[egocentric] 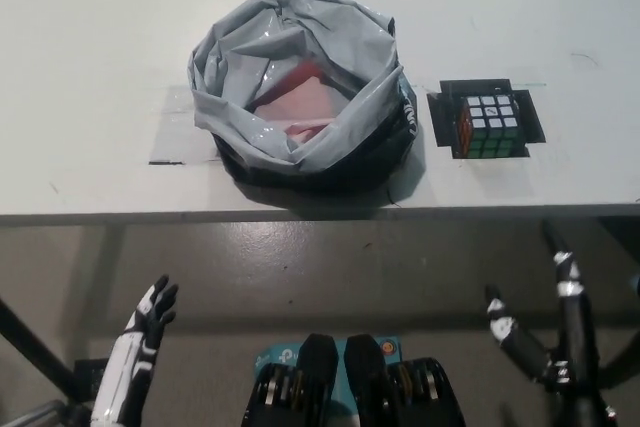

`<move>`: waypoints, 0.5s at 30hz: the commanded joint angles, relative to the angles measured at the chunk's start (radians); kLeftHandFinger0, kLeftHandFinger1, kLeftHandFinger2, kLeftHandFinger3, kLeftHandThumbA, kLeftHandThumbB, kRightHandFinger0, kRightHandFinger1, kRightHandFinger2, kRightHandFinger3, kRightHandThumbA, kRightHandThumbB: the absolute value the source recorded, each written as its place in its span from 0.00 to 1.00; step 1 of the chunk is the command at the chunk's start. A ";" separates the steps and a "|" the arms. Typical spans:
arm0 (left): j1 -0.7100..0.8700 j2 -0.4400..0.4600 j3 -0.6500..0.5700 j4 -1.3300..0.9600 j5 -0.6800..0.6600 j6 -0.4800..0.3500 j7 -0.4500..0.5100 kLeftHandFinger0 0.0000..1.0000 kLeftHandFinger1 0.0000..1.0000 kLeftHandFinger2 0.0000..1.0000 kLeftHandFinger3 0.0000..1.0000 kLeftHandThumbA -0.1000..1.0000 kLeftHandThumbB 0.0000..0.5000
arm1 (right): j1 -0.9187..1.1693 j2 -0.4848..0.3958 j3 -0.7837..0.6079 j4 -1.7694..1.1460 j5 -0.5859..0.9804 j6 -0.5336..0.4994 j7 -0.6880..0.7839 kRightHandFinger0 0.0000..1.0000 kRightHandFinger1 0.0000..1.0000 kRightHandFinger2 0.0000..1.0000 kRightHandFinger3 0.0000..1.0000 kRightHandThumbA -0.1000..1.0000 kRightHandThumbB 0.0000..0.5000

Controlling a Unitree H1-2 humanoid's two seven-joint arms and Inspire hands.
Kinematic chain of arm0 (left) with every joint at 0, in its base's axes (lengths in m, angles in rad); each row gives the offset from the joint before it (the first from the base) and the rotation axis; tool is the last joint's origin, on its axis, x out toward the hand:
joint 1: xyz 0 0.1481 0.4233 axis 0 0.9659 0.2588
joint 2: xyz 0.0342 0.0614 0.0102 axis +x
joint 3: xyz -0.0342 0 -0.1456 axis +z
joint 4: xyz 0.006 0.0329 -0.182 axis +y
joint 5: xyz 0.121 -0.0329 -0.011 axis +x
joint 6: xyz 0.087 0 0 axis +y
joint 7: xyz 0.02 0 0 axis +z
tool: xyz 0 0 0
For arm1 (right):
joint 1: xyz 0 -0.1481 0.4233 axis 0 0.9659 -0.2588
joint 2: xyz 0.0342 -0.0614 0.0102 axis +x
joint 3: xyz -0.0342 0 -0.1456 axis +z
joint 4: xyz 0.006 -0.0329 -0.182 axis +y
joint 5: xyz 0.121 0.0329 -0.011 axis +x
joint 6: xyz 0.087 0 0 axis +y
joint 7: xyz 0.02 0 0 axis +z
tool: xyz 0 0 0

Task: Use the right hand to pick up a rubix's cube and place it into a plastic bag and lift the bag

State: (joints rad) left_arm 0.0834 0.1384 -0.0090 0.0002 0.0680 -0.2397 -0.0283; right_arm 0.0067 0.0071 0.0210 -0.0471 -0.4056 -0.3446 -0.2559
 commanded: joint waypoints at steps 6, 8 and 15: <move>-0.027 0.010 0.005 -0.037 -0.004 -0.044 -0.009 1.00 1.00 1.00 1.00 1.00 0.35 | -0.212 0.027 -0.033 -0.067 -0.107 0.123 -0.029 1.00 1.00 1.00 1.00 0.60 0.31; -0.029 0.009 0.009 -0.035 -0.008 -0.045 -0.009 1.00 1.00 1.00 1.00 1.00 0.39 | -0.252 0.027 -0.037 -0.060 -0.111 0.155 -0.025 1.00 1.00 1.00 1.00 0.61 0.35; -0.029 0.008 0.010 -0.019 -0.007 -0.049 -0.013 1.00 1.00 1.00 1.00 1.00 0.42 | -0.455 0.009 -0.061 0.114 -0.116 0.256 -0.053 1.00 1.00 1.00 1.00 0.86 0.78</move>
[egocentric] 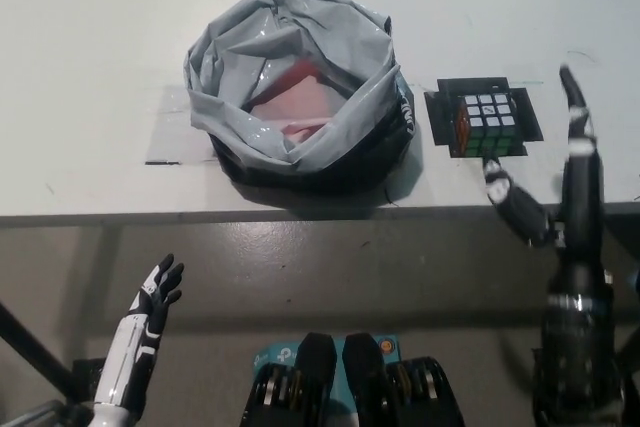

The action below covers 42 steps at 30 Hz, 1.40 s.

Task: Use the right hand to pick up a rubix's cube and place it into a plastic bag and lift the bag

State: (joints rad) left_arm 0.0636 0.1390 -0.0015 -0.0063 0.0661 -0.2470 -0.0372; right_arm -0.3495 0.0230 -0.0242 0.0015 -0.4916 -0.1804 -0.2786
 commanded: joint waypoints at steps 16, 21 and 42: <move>0.016 0.012 0.001 -0.006 -0.009 -0.059 -0.012 1.00 1.00 1.00 1.00 1.00 0.49 | -0.397 -0.027 -0.056 0.624 0.026 0.092 -0.188 1.00 1.00 1.00 1.00 0.80 1.00; 0.018 0.013 0.002 -0.003 -0.014 -0.061 -0.015 1.00 1.00 1.00 1.00 1.00 0.50 | -0.451 -0.051 -0.056 0.753 0.032 0.080 -0.247 1.00 1.00 1.00 1.00 0.81 1.00; 0.026 0.008 0.008 -0.013 -0.026 -0.053 -0.020 1.00 1.00 1.00 1.00 1.00 0.49 | -0.521 -0.070 -0.031 1.008 0.108 0.007 -0.332 1.00 1.00 1.00 1.00 0.81 0.98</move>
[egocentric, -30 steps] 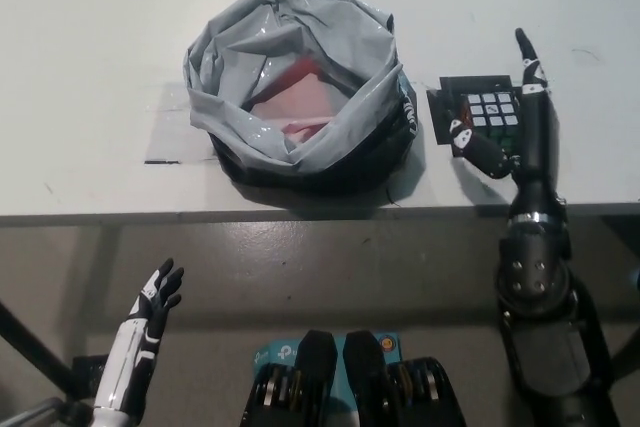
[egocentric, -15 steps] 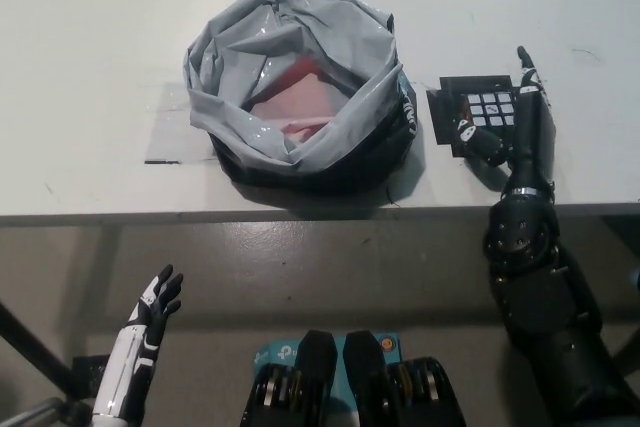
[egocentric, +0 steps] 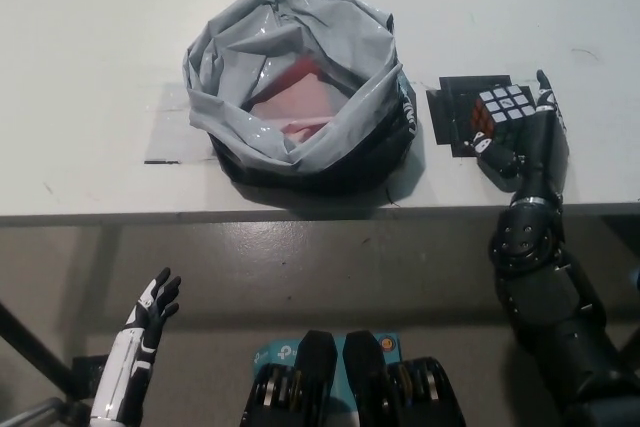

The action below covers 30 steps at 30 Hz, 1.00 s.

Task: Use the right hand to pick up a rubix's cube and place it into a plastic bag and lift the bag

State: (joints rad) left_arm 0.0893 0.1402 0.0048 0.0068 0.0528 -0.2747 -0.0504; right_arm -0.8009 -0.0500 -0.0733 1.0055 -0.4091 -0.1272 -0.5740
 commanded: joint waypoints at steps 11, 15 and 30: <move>-0.010 0.013 0.008 -0.017 -0.007 -0.036 -0.007 1.00 1.00 1.00 1.00 1.00 0.51 | -0.098 0.007 0.026 0.039 0.067 -0.043 -0.019 1.00 1.00 1.00 1.00 0.80 1.00; -0.011 0.011 0.010 -0.013 -0.006 -0.046 -0.004 1.00 1.00 1.00 1.00 1.00 0.50 | -0.109 0.003 0.020 0.048 0.102 -0.052 0.015 1.00 1.00 1.00 1.00 0.81 1.00; -0.008 0.012 0.008 -0.008 0.010 -0.060 -0.001 1.00 1.00 1.00 1.00 1.00 0.51 | -0.146 -0.015 -0.018 0.144 0.230 -0.106 0.117 1.00 1.00 1.00 1.00 0.77 1.00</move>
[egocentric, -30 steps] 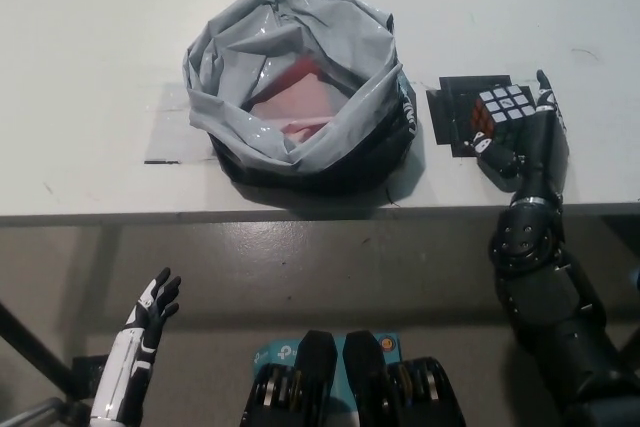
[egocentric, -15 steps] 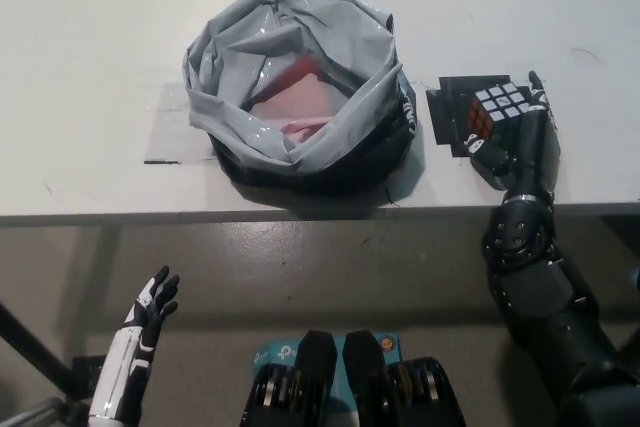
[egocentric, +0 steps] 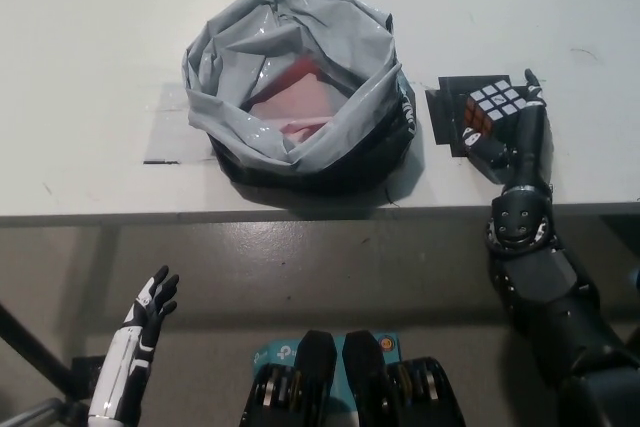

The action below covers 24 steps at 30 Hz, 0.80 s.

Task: Use the right hand to pick up a rubix's cube and place it into a plastic bag and lift the bag

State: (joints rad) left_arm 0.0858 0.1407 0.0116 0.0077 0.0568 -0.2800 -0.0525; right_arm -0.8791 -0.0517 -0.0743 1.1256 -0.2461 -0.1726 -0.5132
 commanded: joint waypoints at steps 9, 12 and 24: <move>-0.005 0.011 0.001 -0.013 0.004 -0.049 -0.001 1.00 1.00 1.00 1.00 1.00 0.51 | -0.077 -0.019 -0.040 0.071 0.119 -0.114 0.073 1.00 1.00 1.00 1.00 0.60 0.94; -0.007 0.010 0.001 -0.009 0.006 -0.054 0.000 1.00 1.00 1.00 1.00 1.00 0.51 | -0.084 -0.021 -0.040 0.083 0.110 -0.082 0.041 0.68 0.75 0.85 1.00 0.47 0.88; -0.008 0.010 0.004 0.000 -0.007 -0.060 -0.002 1.00 1.00 1.00 1.00 1.00 0.52 | -0.075 -0.052 0.006 0.200 0.097 -0.037 0.079 0.10 0.34 0.69 0.66 0.00 0.48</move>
State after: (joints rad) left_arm 0.0848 0.1406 0.0119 0.0143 0.0558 -0.3008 -0.0527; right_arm -0.9426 -0.1174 -0.0831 1.2743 -0.1694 -0.2429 -0.4715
